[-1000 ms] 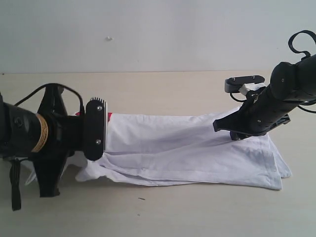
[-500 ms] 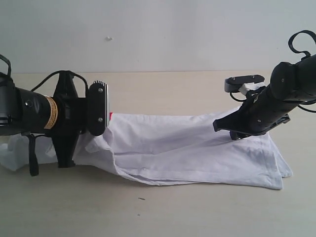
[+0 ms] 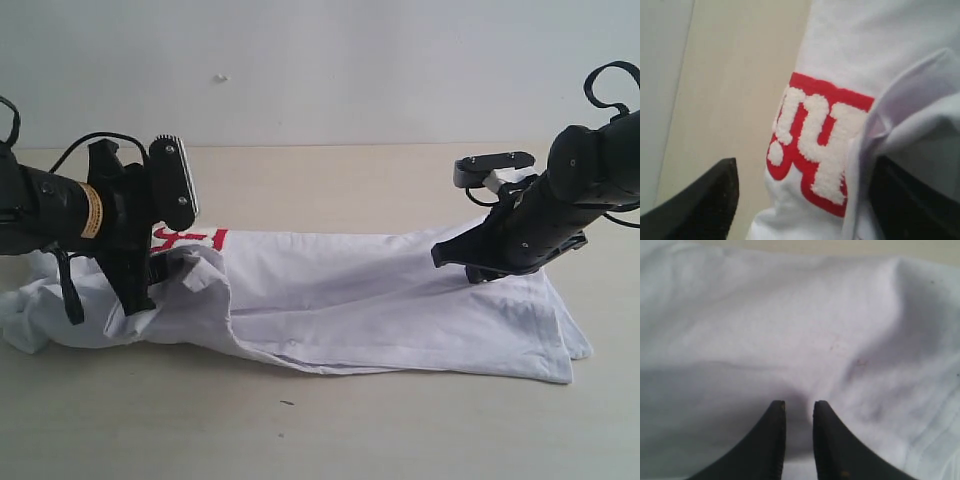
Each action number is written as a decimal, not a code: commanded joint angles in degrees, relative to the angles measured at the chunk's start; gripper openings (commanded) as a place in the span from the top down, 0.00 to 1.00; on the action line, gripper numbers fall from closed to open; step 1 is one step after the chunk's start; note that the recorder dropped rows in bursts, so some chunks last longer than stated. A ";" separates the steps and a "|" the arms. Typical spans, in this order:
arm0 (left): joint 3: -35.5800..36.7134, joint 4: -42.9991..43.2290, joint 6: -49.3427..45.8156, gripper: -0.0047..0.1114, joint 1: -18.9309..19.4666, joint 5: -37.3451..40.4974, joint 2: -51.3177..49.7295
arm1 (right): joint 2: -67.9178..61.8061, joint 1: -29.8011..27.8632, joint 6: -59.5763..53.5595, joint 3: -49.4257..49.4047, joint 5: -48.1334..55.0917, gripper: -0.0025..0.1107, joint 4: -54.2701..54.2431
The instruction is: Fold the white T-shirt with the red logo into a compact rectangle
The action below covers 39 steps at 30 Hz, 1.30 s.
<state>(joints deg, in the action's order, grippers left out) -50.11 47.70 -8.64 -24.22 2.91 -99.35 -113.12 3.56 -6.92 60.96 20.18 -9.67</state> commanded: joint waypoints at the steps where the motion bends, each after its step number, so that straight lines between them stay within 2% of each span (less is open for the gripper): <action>1: -2.02 -1.14 2.37 0.38 0.28 -1.89 2.01 | 0.42 -0.25 -0.55 -0.02 -0.44 0.79 0.20; 6: -3.52 -2.50 6.56 0.45 0.28 -6.88 2.49 | 0.42 -0.25 -0.55 -0.02 -0.44 0.79 0.20; 9: -3.52 -5.35 7.35 0.47 0.40 -6.69 1.52 | 0.42 -0.25 -0.55 -0.02 -0.23 0.79 0.20; 11: -3.75 -5.72 9.95 0.54 0.40 -2.91 0.56 | 0.42 -0.25 -0.55 -0.02 -0.23 0.79 0.20; 12: -4.79 -6.35 10.89 0.67 0.28 4.02 -0.70 | 0.42 -0.25 -0.55 -0.02 -0.23 0.79 0.20; 14: -5.93 -11.75 10.63 0.74 0.28 8.85 -1.35 | 0.42 -0.25 -0.66 -0.02 -0.23 0.79 0.20; 16: -6.14 -15.92 8.64 0.74 0.41 9.11 -1.08 | 0.42 -0.25 -0.66 -0.02 0.04 0.79 0.20; 18: -6.80 -23.10 3.82 0.74 -0.15 10.11 -0.60 | 0.42 -0.25 -0.56 -0.02 0.17 0.79 0.20; 21: -9.14 -40.98 -12.84 0.74 -0.43 14.76 -0.59 | 0.42 -0.25 -0.56 -0.02 0.17 0.79 0.20; 23: -13.33 -69.96 -36.82 0.74 0.92 25.02 -0.59 | 0.42 -0.25 -0.56 -0.02 0.06 0.79 0.07; 25: -15.40 -90.64 -51.42 0.74 4.46 32.18 -0.59 | 0.42 -0.25 -0.56 -0.02 0.30 0.79 0.00; 26: -15.81 -93.57 -52.62 0.73 5.45 32.45 -0.59 | 0.42 -0.25 -0.56 -0.02 0.60 0.79 0.00; 27: -15.97 -96.42 -52.76 0.66 8.04 31.90 -0.59 | 0.42 -0.25 -0.56 -0.02 0.72 0.79 0.00; 31: -16.04 -96.94 -52.87 0.46 13.97 33.46 -1.07 | 0.42 -0.25 -0.56 -0.02 0.84 0.79 0.00; 34: -16.04 -103.55 -56.87 0.48 15.68 37.73 -0.63 | 0.42 -0.25 -0.77 -0.02 0.83 0.79 -0.16; 36: -16.04 -107.34 -60.69 0.49 15.53 41.04 0.62 | 0.42 -0.25 -0.77 -0.02 0.83 0.79 -0.16; 38: -16.04 -106.19 -62.35 0.49 14.34 42.93 2.38 | 0.42 -0.25 -0.77 -0.02 0.83 0.79 -0.16; 39: -15.93 -102.51 -61.87 0.49 13.14 43.14 3.37 | 0.42 -0.25 -0.77 -0.02 0.83 0.79 -0.16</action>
<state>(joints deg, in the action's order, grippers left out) -65.74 -56.79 -68.56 -9.10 43.02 -98.73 -113.12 3.56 -7.13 60.96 20.93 -9.67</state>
